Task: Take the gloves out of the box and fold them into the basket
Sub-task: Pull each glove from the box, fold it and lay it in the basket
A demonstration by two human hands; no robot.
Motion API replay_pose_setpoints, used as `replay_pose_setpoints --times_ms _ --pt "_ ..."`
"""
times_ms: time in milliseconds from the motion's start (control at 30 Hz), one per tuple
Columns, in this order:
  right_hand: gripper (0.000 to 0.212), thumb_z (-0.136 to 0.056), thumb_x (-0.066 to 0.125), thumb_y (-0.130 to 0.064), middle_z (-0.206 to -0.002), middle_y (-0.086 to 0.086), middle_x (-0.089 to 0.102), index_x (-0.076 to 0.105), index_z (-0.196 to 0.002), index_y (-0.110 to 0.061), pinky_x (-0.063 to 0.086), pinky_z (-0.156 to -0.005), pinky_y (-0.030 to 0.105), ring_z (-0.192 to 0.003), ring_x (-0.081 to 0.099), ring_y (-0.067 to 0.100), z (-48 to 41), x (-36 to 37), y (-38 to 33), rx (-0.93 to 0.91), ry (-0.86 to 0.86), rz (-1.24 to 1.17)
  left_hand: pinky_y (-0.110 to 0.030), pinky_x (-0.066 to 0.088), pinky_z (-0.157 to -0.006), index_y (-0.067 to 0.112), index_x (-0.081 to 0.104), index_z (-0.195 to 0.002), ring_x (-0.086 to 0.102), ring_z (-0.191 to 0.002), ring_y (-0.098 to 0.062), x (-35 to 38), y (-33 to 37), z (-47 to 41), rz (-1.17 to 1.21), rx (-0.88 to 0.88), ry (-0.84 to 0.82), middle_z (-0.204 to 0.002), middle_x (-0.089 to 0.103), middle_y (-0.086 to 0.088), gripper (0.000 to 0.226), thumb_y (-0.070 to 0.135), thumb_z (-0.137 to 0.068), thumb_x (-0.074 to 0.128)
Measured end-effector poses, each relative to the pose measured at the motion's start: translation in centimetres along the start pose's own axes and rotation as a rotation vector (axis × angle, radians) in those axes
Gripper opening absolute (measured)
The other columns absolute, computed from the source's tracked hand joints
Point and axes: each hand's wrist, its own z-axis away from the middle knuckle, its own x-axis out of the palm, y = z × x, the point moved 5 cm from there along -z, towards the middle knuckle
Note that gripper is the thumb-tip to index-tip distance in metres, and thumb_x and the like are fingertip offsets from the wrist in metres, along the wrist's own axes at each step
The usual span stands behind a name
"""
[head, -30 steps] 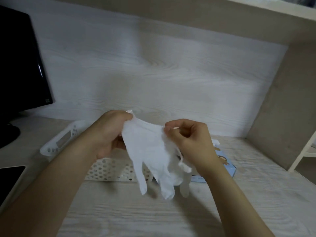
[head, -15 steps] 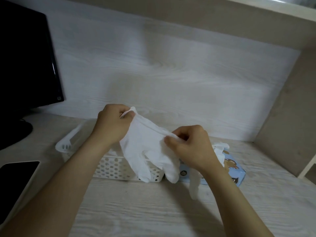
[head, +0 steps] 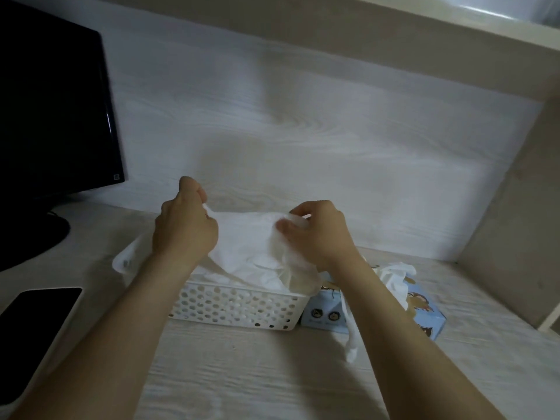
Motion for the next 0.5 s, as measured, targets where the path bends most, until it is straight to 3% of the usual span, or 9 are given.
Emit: replay_pose_setpoints --times_ms 200,300,367,433,500 --pt "0.038 -0.090 0.078 -0.040 -0.119 0.002 0.068 0.070 -0.125 -0.030 0.056 -0.087 0.037 -0.111 0.065 0.024 -0.2 1.6 -0.8 -0.130 -0.055 0.289 -0.042 0.045 -0.083 0.015 0.058 -0.123 0.054 -0.115 -0.039 0.3 -0.4 0.5 -0.465 -0.087 -0.139 -0.129 0.053 -0.016 0.030 0.005 -0.095 0.057" --pt "0.041 -0.094 0.073 -0.042 -0.133 0.004 0.056 0.068 -0.133 -0.033 0.043 -0.101 0.040 -0.124 0.049 0.031 0.6 1.3 -1.8 -0.242 -0.043 0.475 -0.045 0.039 -0.101 0.023 0.064 -0.121 0.039 -0.124 -0.039 0.5 0.3 0.4 -0.656 0.060 -0.094 -0.133 0.046 -0.013 0.035 0.006 -0.092 0.060" --pt "0.043 -0.095 0.070 -0.044 -0.135 0.004 0.052 0.066 -0.136 -0.032 0.044 -0.103 0.039 -0.123 0.047 0.028 1.2 0.8 -2.3 -0.287 -0.078 0.412 -0.042 0.040 -0.101 0.028 0.068 -0.117 0.041 -0.122 -0.035 1.2 1.0 0.4 -0.560 0.197 -0.134 -0.129 0.050 -0.009 0.032 0.008 -0.094 0.061" --pt "0.044 -0.093 0.072 -0.046 -0.127 0.000 0.058 0.069 -0.134 -0.030 0.049 -0.092 0.032 -0.112 0.056 0.018 1.8 0.6 -2.4 -0.271 -0.218 0.279 -0.041 0.042 -0.104 0.034 0.069 -0.116 0.047 -0.122 -0.031 2.3 1.3 0.9 -0.370 0.229 -0.303 -0.126 0.059 -0.004 0.023 0.021 -0.100 0.058" --pt "0.037 -0.091 0.074 -0.037 -0.115 -0.005 0.067 0.073 -0.127 -0.029 0.049 -0.080 0.024 -0.099 0.062 0.012 2.3 0.9 -1.9 -0.232 -0.378 0.314 -0.043 0.040 -0.109 0.041 0.064 -0.123 0.052 -0.123 -0.029 3.6 1.3 1.6 -0.302 0.211 -0.493 -0.132 0.060 -0.003 0.024 0.038 -0.104 0.051"
